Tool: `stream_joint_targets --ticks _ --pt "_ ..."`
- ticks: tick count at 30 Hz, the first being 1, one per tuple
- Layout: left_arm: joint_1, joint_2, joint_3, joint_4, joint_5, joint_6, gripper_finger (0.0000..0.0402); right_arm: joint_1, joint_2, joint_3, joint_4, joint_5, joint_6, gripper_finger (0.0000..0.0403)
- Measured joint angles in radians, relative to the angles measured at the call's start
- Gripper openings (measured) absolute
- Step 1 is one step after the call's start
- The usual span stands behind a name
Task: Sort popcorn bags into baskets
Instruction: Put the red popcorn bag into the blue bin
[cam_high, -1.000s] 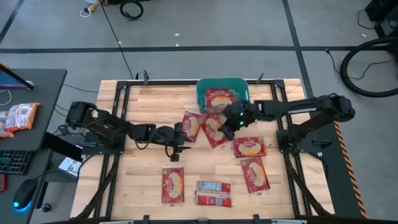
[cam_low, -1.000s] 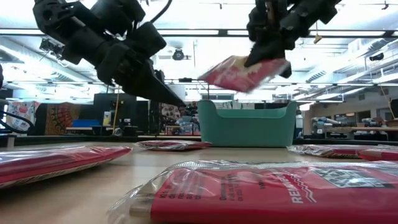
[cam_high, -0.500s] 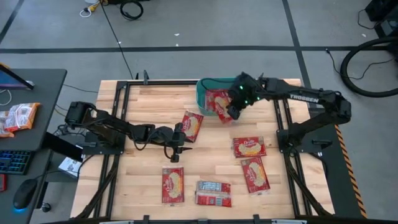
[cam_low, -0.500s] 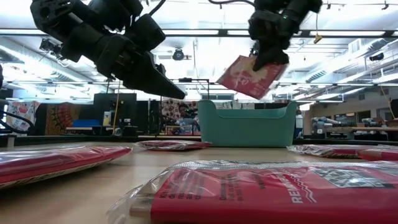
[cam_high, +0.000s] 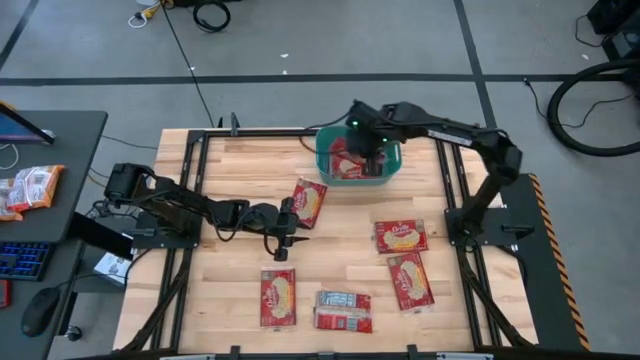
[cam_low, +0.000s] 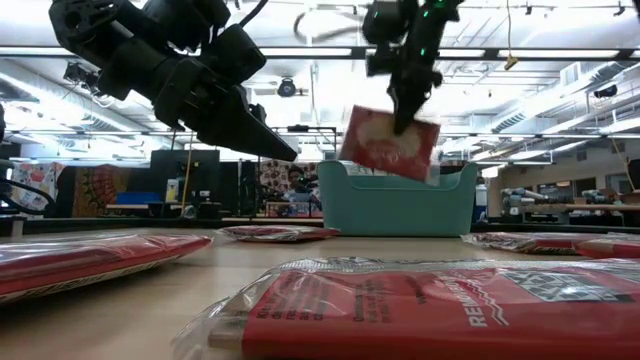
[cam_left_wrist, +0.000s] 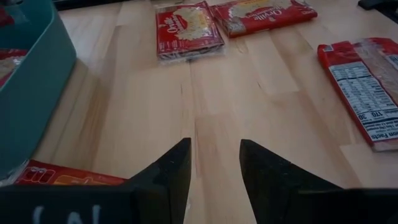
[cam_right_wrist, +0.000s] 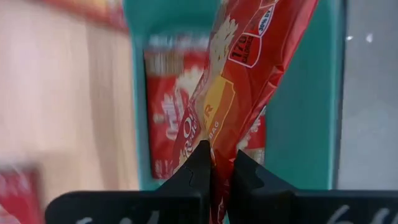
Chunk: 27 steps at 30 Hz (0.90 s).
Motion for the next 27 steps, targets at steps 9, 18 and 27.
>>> stream_joint_targets --ticks 9,18,27 --pt "0.000 0.000 0.000 -0.008 0.000 -0.003 0.0141 -0.014 0.126 0.004 -0.059 -0.028 -0.215 0.0024" --pt "0.000 0.000 0.000 -0.005 0.000 -0.002 0.0141 -0.010 0.180 0.004 -0.058 -0.014 -0.269 0.0033" --pt "0.000 0.000 0.001 -0.007 0.000 -0.002 0.0141 -0.047 0.185 0.004 0.011 -0.005 -0.247 0.0073"
